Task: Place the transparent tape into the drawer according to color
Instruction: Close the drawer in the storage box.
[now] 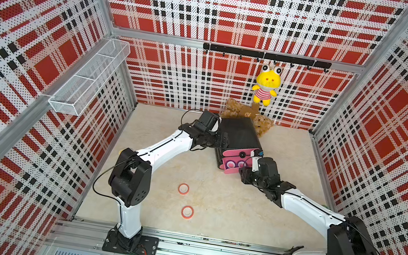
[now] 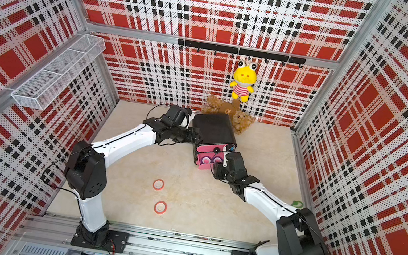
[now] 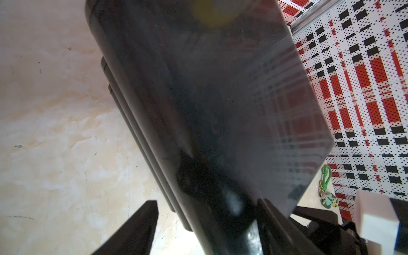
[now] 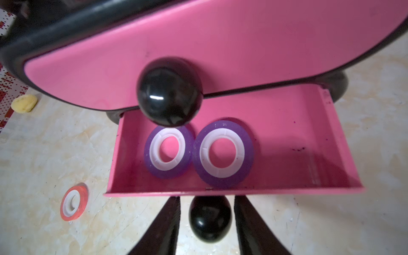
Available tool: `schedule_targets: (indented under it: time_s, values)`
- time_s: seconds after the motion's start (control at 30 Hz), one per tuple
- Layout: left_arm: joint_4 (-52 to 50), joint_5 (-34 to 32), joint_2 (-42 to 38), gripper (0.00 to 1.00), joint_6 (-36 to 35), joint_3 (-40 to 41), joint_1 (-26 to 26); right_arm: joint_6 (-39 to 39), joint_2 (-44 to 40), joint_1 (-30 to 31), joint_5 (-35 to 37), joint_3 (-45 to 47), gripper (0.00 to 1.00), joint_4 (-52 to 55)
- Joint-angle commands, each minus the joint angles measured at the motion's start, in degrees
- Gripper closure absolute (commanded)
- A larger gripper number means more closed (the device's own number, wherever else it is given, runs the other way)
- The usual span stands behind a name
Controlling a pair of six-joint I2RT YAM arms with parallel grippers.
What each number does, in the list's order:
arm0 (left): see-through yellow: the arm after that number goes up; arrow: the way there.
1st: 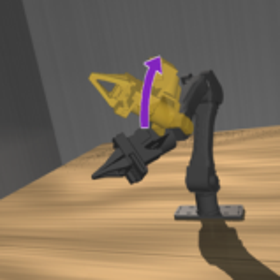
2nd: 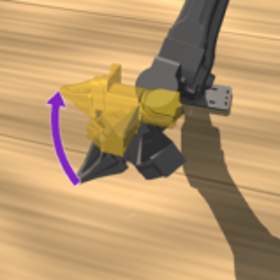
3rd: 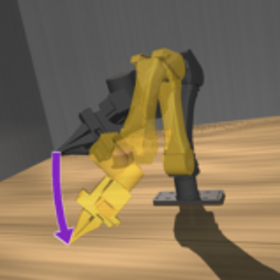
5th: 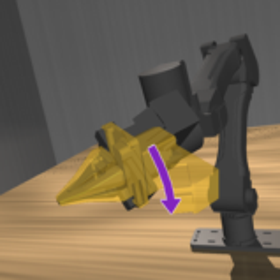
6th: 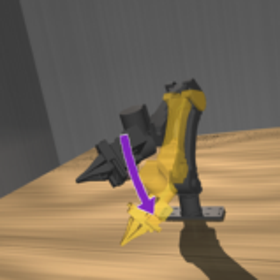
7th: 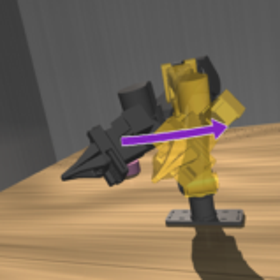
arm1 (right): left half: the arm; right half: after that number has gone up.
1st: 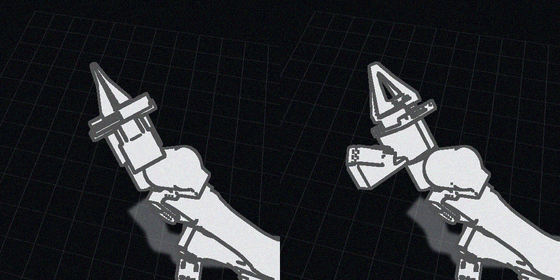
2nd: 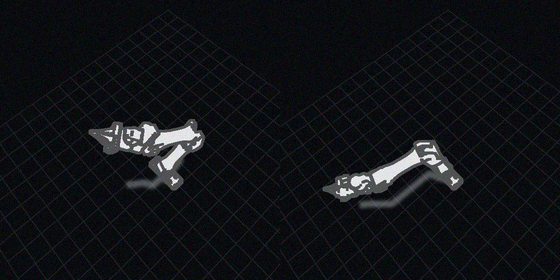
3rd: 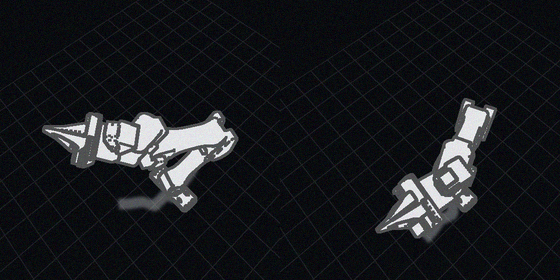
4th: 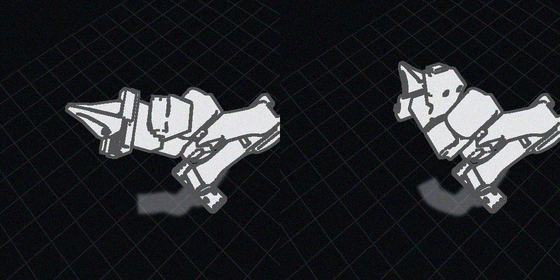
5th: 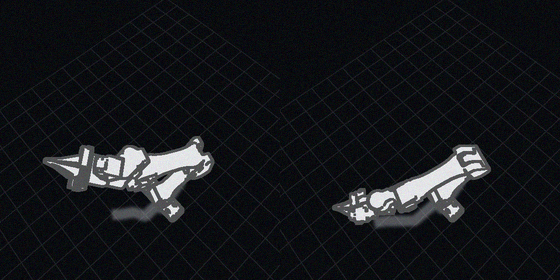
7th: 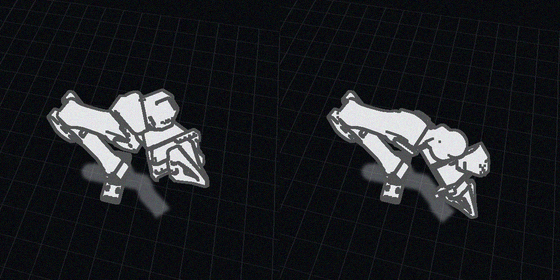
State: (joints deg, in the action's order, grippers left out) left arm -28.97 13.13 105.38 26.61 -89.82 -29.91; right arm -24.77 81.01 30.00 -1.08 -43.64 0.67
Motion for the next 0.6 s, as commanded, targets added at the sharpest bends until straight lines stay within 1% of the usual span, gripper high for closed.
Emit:
schedule_targets:
  time_s: [0.0, 0.57]
  values:
    - [-1.54, 0.92, 1.23, 0.23, -1.38, 0.13, 0.23, 0.15, 1.79, 0.51, 0.87, -1.71, 0.54, -2.98]
    - [-2.31, 1.73, 1.4, 0.23, -2.37, 0.15, 0.16, 1.65, 6.2, 2.33, 3.39, -2.76, 0.54, -11.25]
